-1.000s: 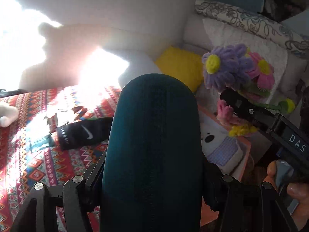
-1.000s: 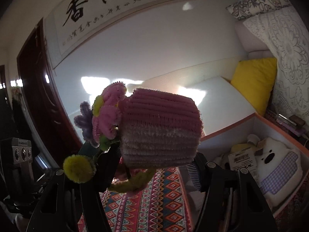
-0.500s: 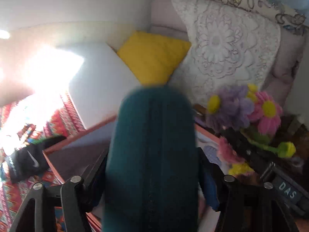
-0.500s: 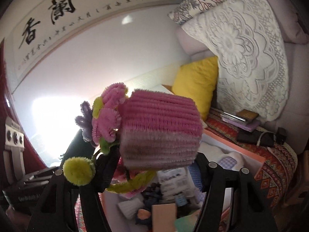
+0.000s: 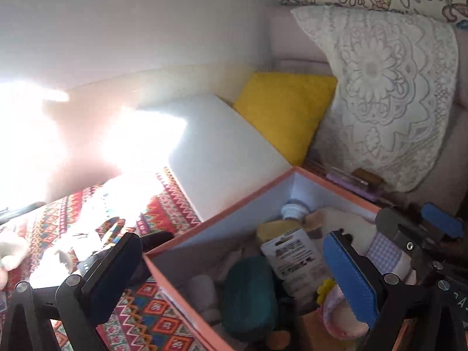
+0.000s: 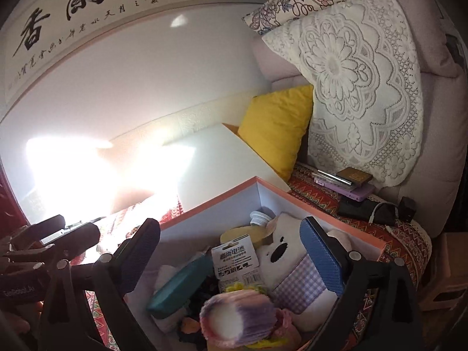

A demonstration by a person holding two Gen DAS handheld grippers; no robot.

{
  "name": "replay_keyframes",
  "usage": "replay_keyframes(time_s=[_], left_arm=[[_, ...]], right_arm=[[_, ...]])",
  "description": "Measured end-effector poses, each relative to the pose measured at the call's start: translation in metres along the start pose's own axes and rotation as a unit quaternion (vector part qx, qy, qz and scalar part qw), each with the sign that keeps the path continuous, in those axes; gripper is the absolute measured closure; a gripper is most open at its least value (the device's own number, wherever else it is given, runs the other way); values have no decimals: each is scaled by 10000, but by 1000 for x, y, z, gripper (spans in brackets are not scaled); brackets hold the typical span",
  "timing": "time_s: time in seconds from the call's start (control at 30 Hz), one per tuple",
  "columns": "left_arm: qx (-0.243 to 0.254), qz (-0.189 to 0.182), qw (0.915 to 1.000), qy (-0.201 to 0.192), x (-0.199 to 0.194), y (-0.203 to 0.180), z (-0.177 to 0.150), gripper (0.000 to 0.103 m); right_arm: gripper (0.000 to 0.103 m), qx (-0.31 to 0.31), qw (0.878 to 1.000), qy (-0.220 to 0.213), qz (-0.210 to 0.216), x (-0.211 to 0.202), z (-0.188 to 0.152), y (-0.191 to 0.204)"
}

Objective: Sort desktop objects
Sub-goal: 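Carry the pink flower pot and teal case into the pink box and release them, then grasp the yarn ball with the right tool while the left tool grasps the clear plastic box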

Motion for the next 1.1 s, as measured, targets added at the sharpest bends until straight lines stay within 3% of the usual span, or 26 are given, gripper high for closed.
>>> replay_keyframes(time_s=[0.27,0.43,0.67,0.73,0.8,0.87,1.1], left_arm=[[-388,334,9986,152,-17,77,-32,1],[-768,920,9916,494,-26,163,-81,1],[-1349,1907,9671,1008,-25,311,-159,1],[-1659,2173,9547,1176,-15,357,-181,1],[-2195,2376,9368,1334,-1,404,-201,1],[-2612,2354,9257,1396,15,437,-215,1],[-2545,2476,9204,1638,83,493,-221,1]], right_arm=[[4,-224,9993,40,297,8,-5,66],[3,-519,9966,179,617,20,-20,130],[3,-1376,9827,564,1104,51,-64,237],[3,-1629,9754,779,1262,62,-82,265],[3,-1774,9691,1038,1364,76,-100,288],[3,-1845,9645,1253,1413,89,-115,305],[3,-2126,9520,1562,1549,131,-144,347]])
Point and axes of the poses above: each gripper's, at about its wrist camera, not at the fingertips, and x roughly the way its jaws point, y to its left, z to its top, the point moved 7 cm from there along x, roughly the way its jaws point, and after that the axes turned 2 degrees about -x, right-handed, at the moved point
